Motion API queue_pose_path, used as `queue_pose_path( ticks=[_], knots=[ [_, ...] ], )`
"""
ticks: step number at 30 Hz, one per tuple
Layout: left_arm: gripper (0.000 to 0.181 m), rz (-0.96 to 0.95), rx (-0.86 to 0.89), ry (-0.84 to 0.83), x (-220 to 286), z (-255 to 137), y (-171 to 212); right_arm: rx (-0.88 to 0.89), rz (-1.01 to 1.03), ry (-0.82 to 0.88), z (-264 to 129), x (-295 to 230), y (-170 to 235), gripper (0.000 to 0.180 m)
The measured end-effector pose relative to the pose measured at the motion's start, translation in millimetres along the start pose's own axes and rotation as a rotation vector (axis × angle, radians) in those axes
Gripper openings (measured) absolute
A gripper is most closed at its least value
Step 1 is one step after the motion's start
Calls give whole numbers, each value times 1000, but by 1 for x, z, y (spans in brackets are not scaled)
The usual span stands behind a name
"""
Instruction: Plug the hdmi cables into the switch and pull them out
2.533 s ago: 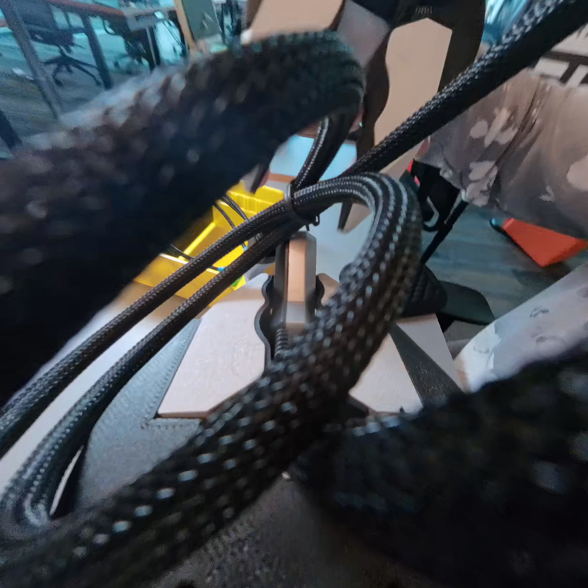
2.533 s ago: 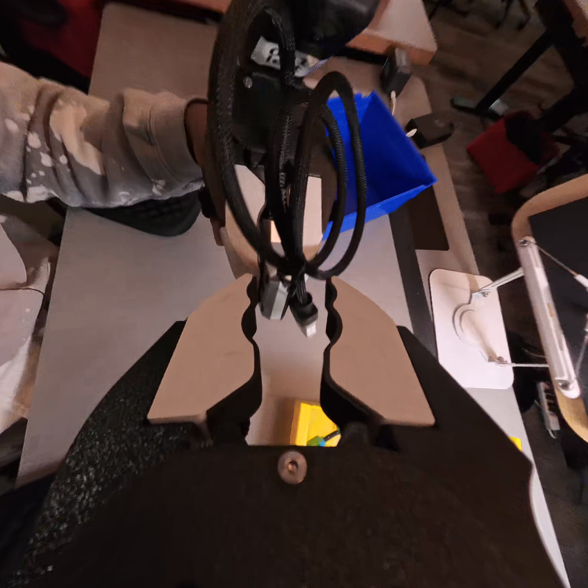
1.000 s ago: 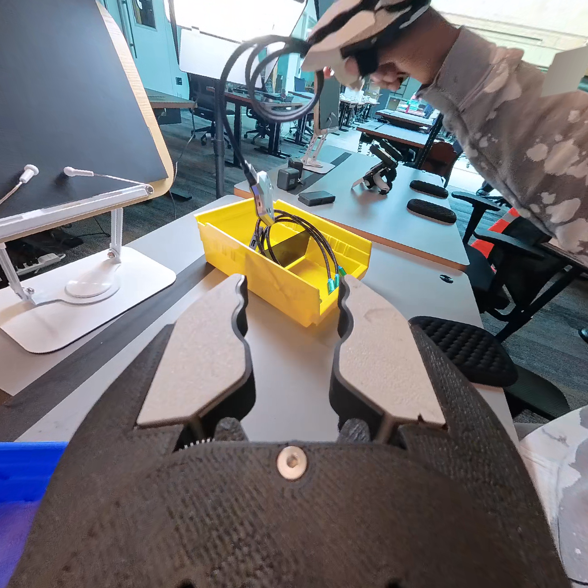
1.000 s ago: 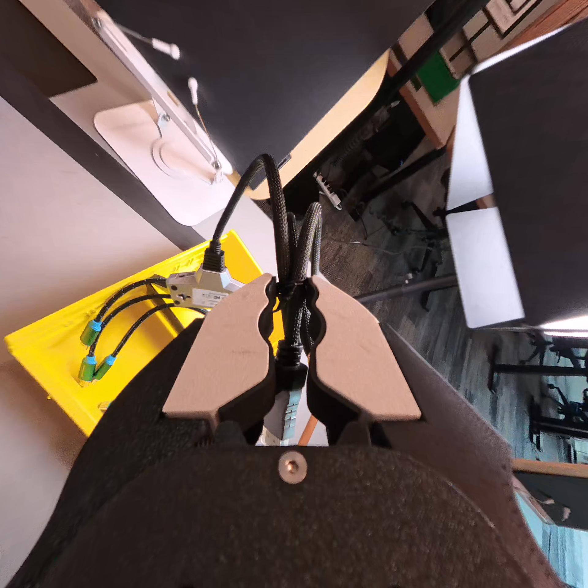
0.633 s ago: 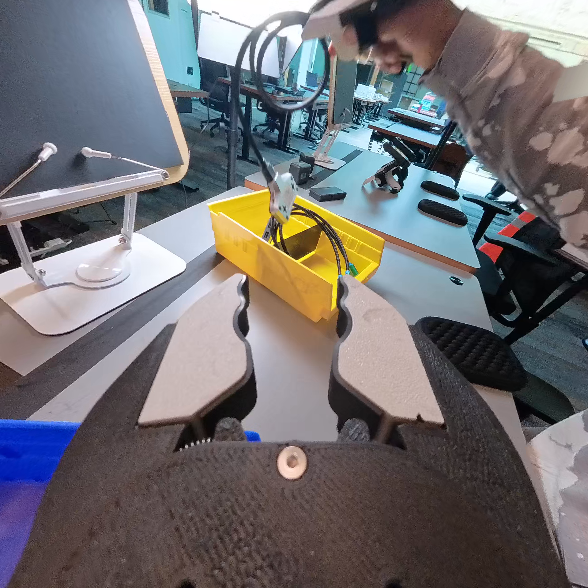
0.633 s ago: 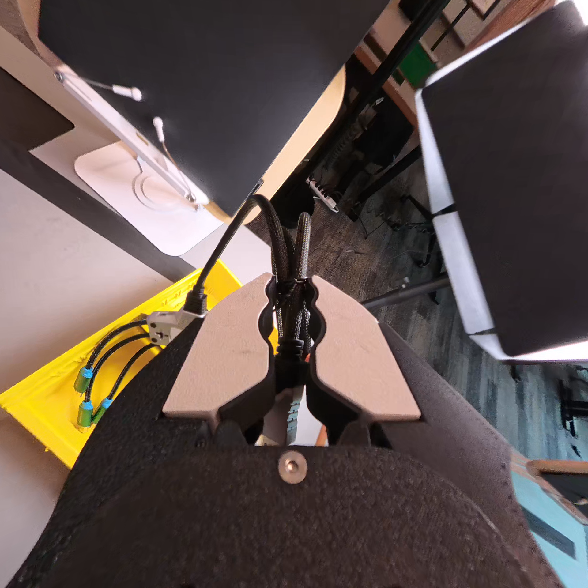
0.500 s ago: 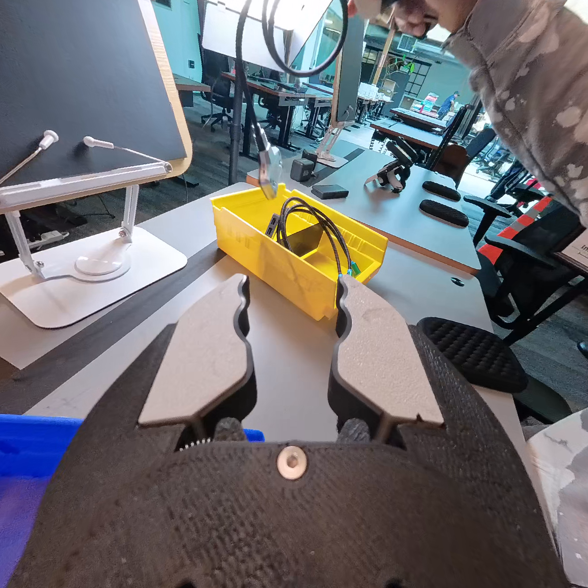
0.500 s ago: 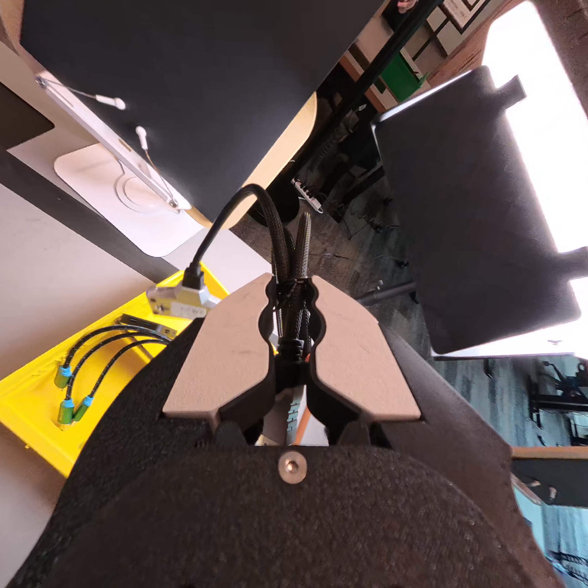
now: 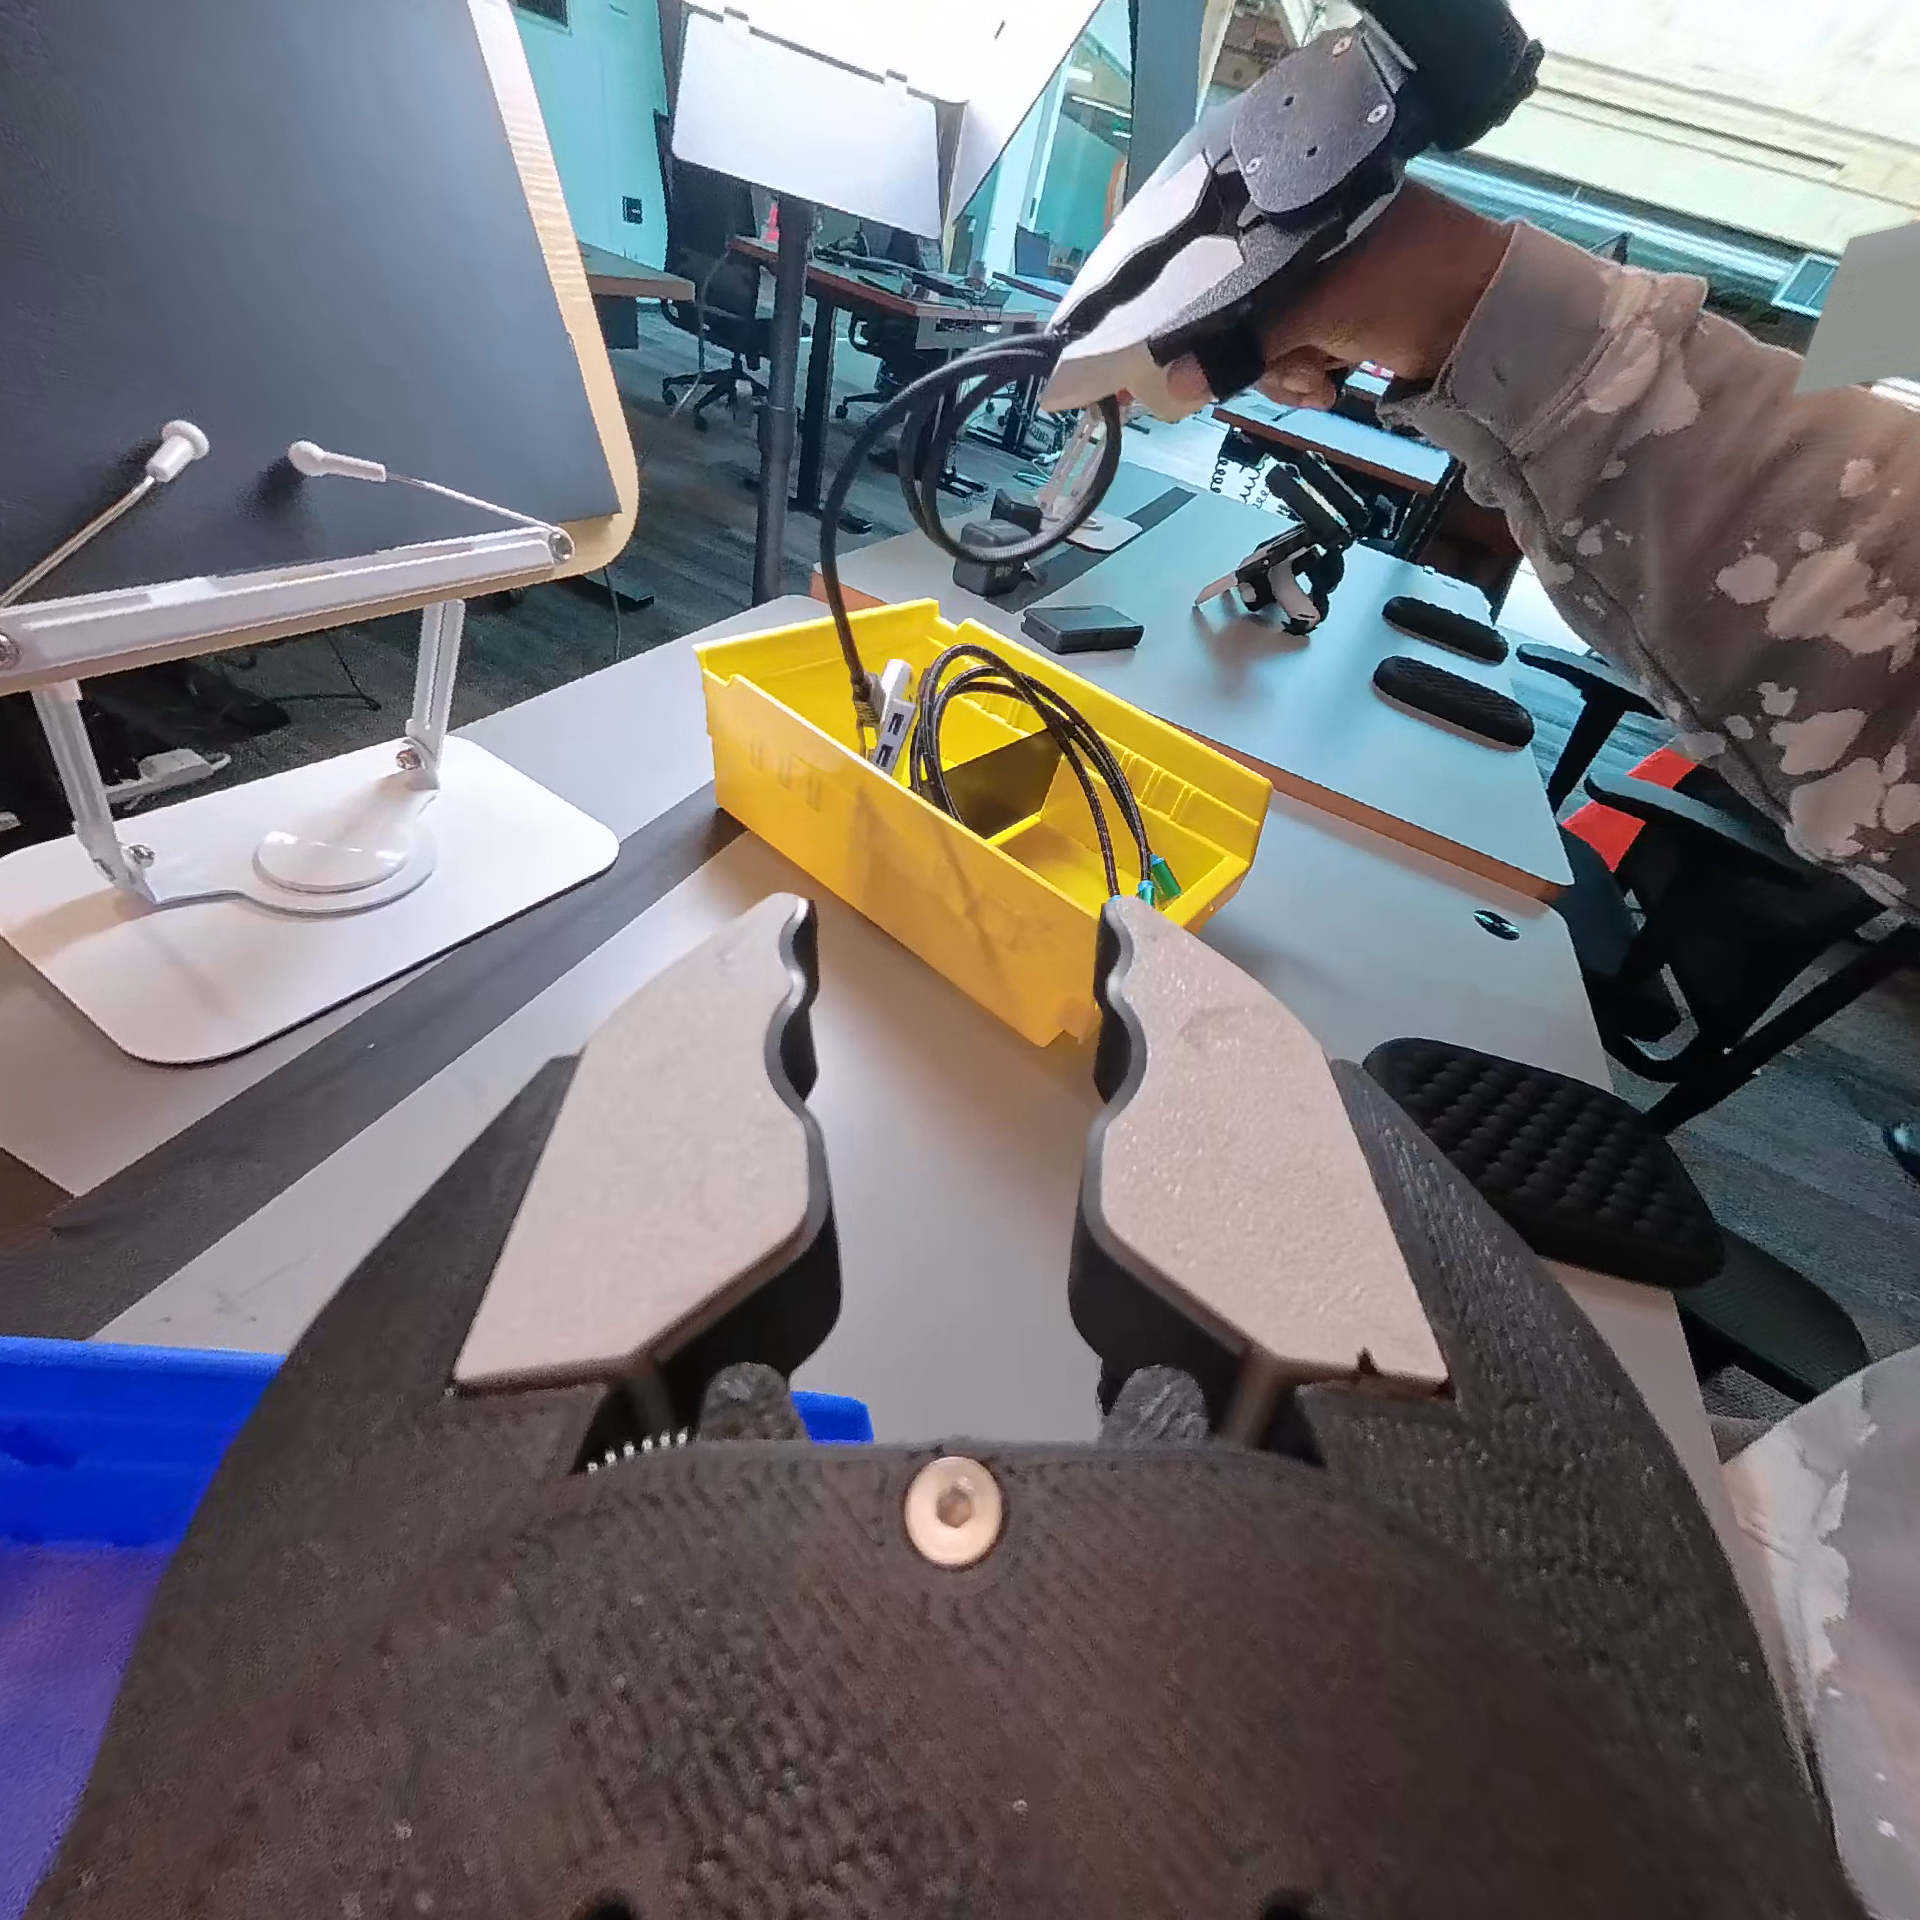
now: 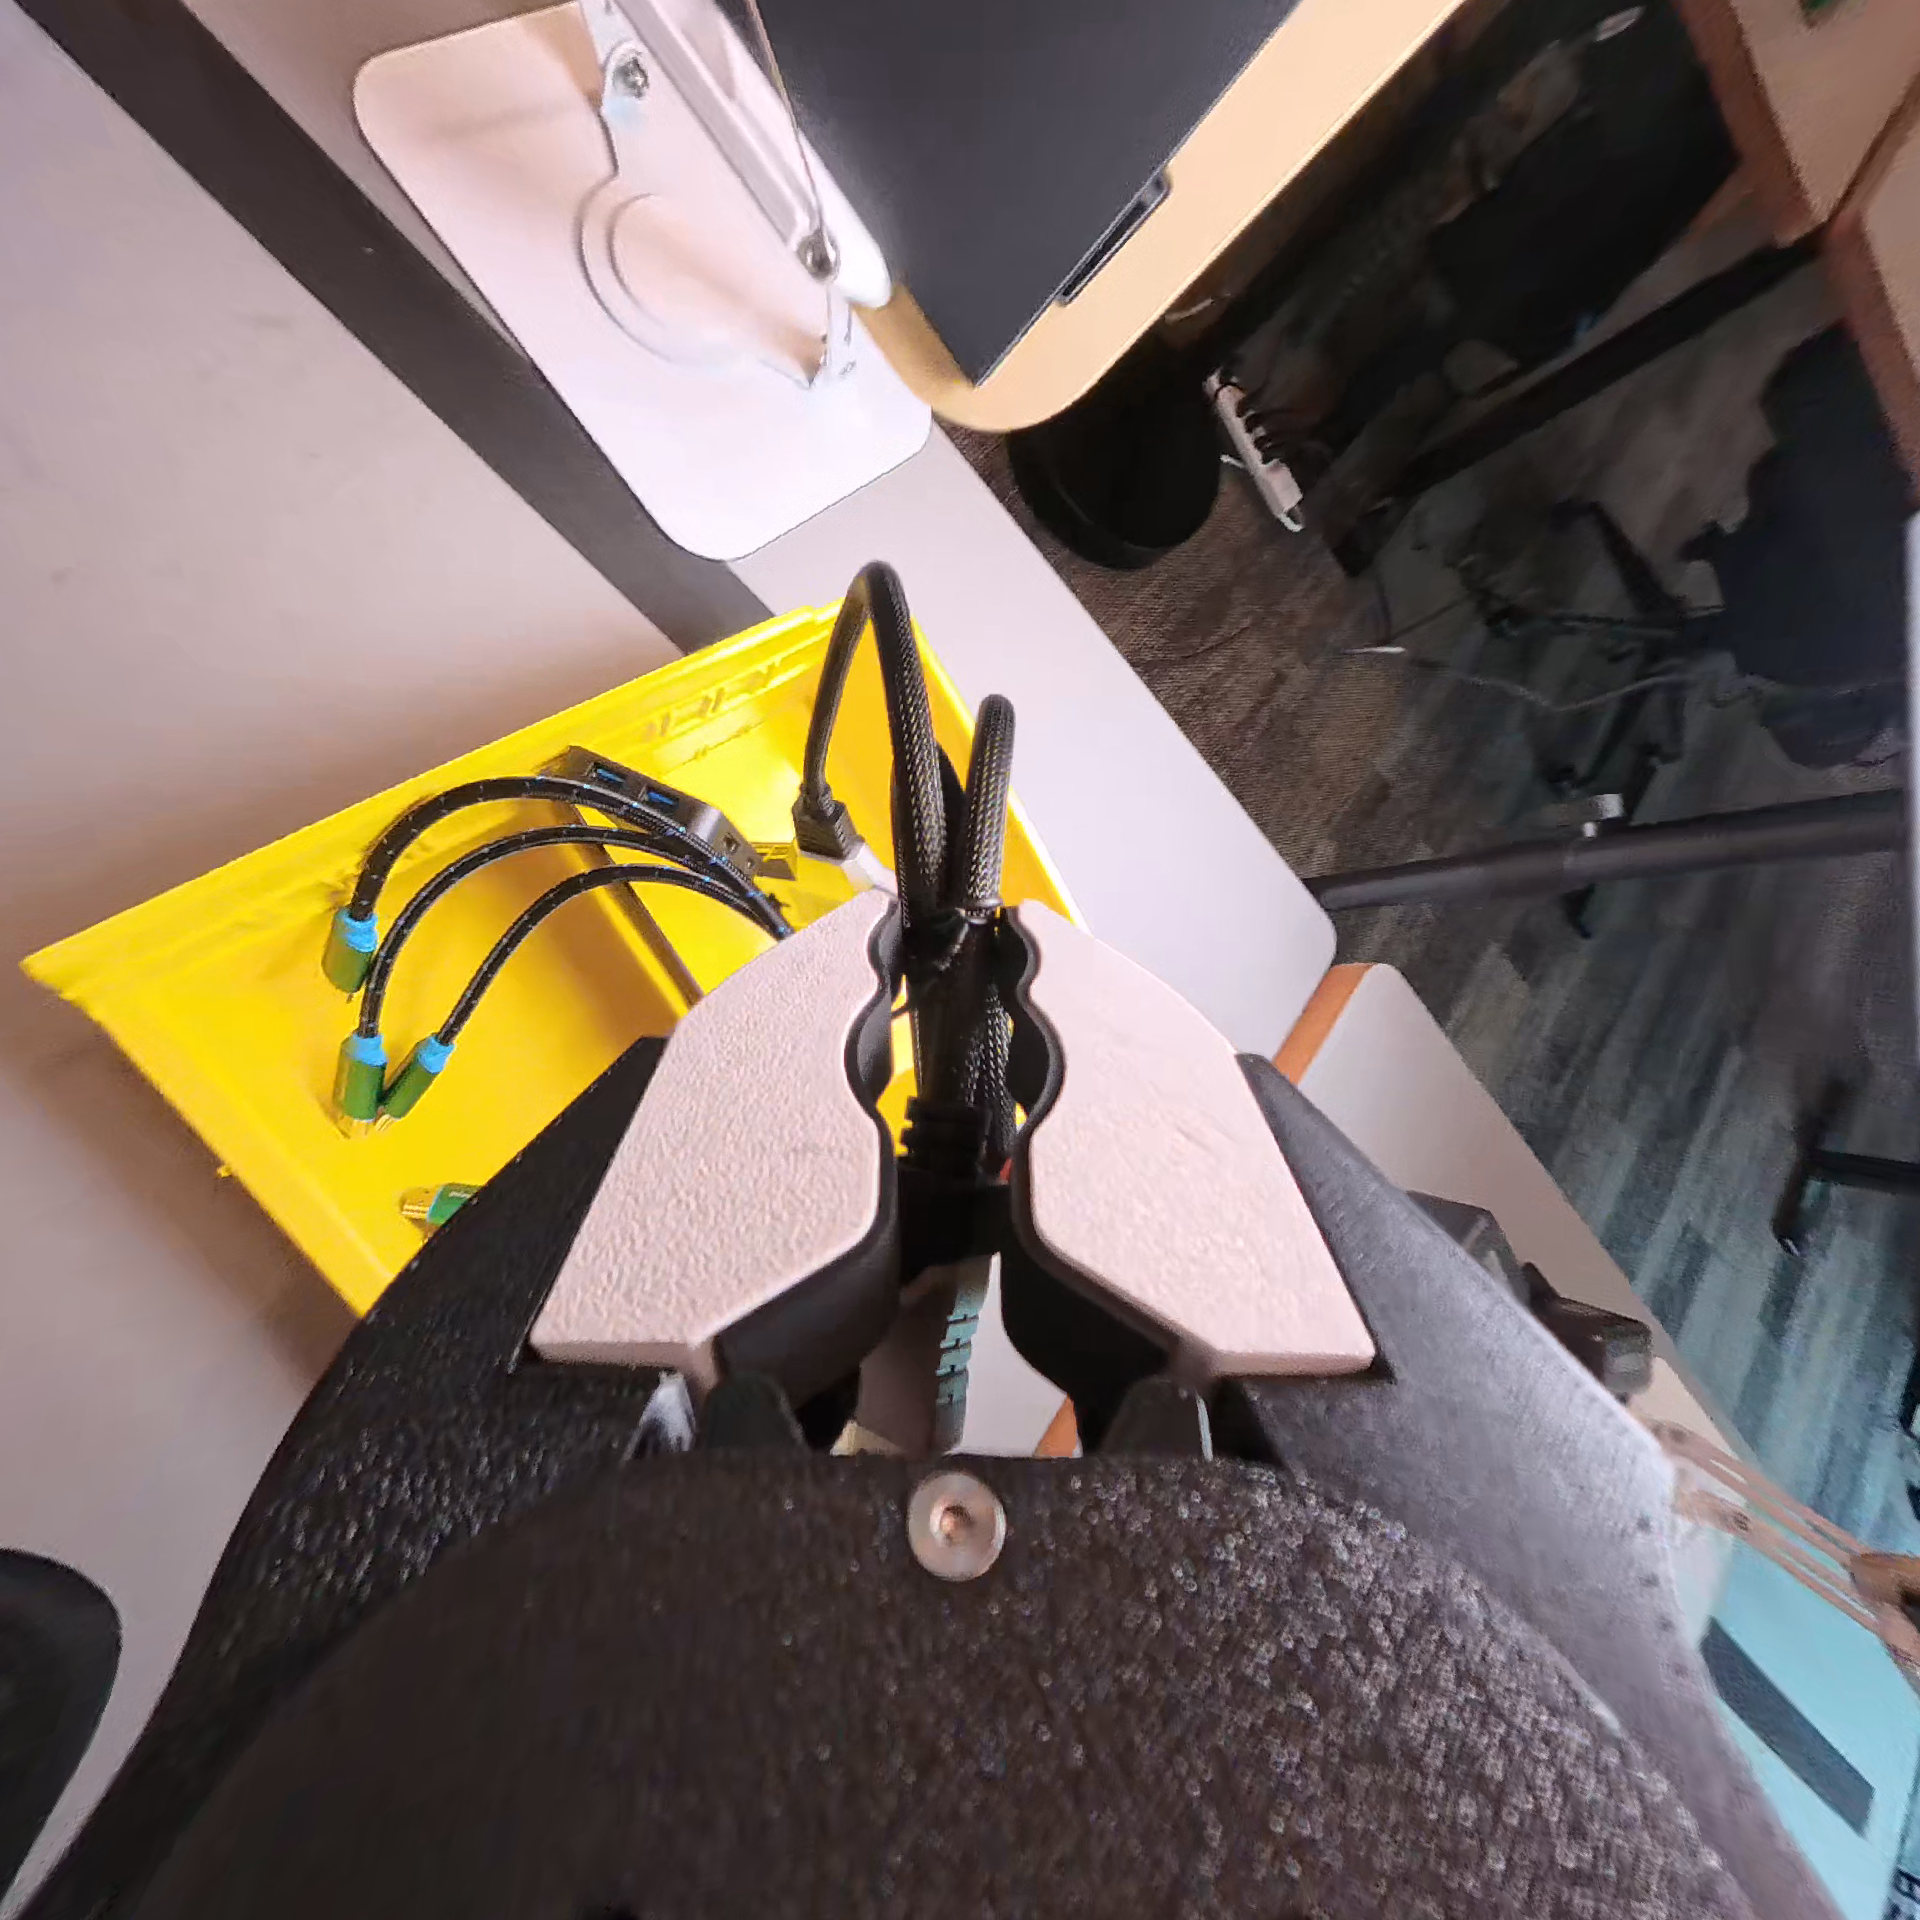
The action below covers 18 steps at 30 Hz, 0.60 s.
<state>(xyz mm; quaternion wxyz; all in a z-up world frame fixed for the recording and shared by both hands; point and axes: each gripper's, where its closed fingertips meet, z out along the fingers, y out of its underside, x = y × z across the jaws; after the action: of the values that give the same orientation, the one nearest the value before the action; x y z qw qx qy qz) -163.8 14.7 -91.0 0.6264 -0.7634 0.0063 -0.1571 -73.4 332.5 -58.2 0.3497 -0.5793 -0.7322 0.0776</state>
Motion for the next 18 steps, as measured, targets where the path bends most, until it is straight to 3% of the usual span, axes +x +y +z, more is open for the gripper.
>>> queue_pose_path(
  ticks=[9,11,14,18],
  knots=[
    [51,36,-44,-12,6,7,6,31,113,-132,112,-15,44,18],
    [51,37,-37,-21,3,4,4,80,176,-155,112,-12,43,18],
    [51,14,-32,-22,-2,3,6,-15,107,-138,101,-7,61,20],
    [51,9,-43,-20,-4,6,9,24,64,-91,53,9,48,26]
  ],
)
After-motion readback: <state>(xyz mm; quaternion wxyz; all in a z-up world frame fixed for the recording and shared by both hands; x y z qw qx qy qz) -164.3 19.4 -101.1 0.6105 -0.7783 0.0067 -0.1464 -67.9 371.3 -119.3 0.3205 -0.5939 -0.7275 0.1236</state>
